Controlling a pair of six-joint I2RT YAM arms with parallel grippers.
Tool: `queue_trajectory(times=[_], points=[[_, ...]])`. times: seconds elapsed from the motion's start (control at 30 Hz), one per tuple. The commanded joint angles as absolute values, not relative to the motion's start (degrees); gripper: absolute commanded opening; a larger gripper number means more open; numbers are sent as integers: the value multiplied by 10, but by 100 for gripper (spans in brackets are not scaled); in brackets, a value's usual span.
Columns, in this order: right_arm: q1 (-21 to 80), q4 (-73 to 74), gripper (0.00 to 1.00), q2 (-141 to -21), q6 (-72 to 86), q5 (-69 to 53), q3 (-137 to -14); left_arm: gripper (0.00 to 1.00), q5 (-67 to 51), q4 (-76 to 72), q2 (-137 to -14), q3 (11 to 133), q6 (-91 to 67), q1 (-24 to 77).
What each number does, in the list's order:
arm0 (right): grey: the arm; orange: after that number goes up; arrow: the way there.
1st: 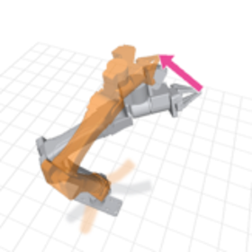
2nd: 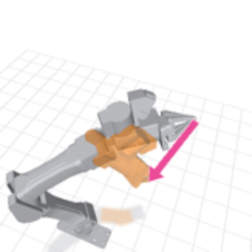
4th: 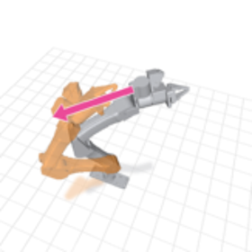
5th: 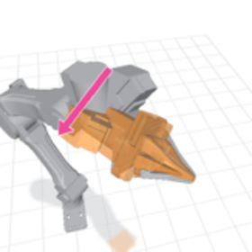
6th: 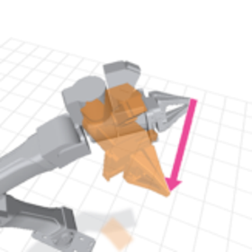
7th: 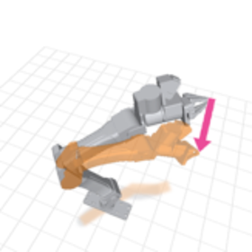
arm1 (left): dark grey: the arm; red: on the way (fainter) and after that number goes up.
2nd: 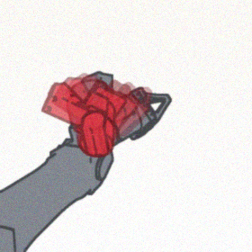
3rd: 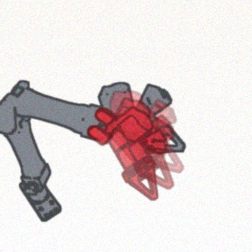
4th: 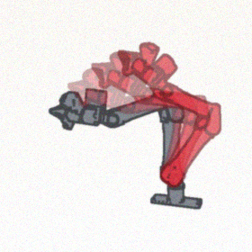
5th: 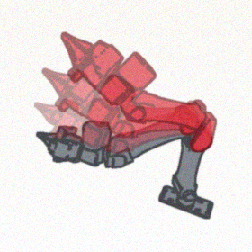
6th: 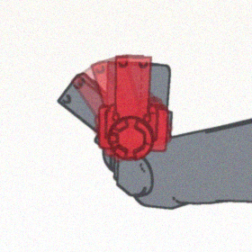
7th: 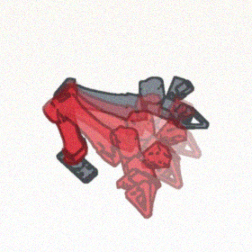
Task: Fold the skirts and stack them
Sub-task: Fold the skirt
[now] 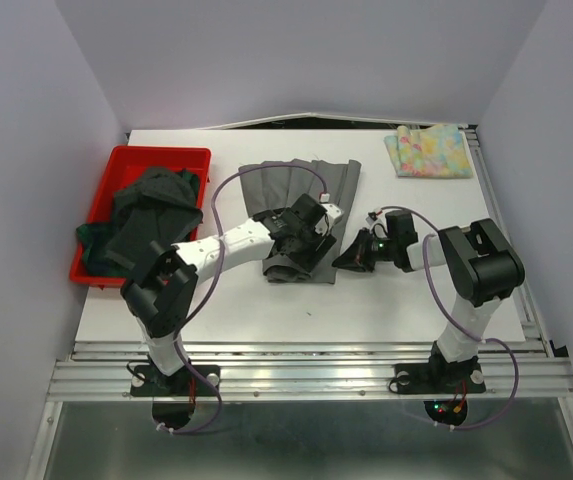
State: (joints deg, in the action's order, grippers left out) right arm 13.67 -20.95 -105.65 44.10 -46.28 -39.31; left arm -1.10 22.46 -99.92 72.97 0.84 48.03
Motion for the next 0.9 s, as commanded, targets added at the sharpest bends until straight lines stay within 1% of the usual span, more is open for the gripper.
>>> queue_trajectory(times=[0.0,0.03,0.1,0.3,0.37,0.4,0.47,0.5,0.57,0.6,0.7,0.87], points=[[146,-250,3,-1043,476,-442,-379,75,23,211,-1001,739,-27,498],[146,-249,1,-1045,476,-442,-380,76,28,211,-1004,737,-29,503],[151,-248,1,-1046,477,-439,-381,75,47,211,-1010,736,-32,511],[151,-250,1,-1044,481,-439,-379,65,48,215,-1041,747,-37,511],[151,-251,1,-1045,482,-440,-381,59,45,216,-1048,750,-37,511],[151,-251,1,-1047,481,-440,-380,50,42,216,-1054,755,-37,512],[151,-251,1,-1047,480,-439,-379,41,51,214,-1052,758,-35,511],[151,-251,1,-1046,480,-439,-378,30,54,214,-1049,759,-34,511],[151,-251,1,-1046,479,-439,-375,22,56,214,-1032,759,-32,511],[151,-251,1,-1047,479,-438,-375,15,55,213,-1025,760,-30,512],[151,-253,1,-1052,481,-439,-379,0,40,213,-1004,758,-25,511],[151,-256,1,-1056,485,-441,-380,0,25,207,-977,758,-19,513]])
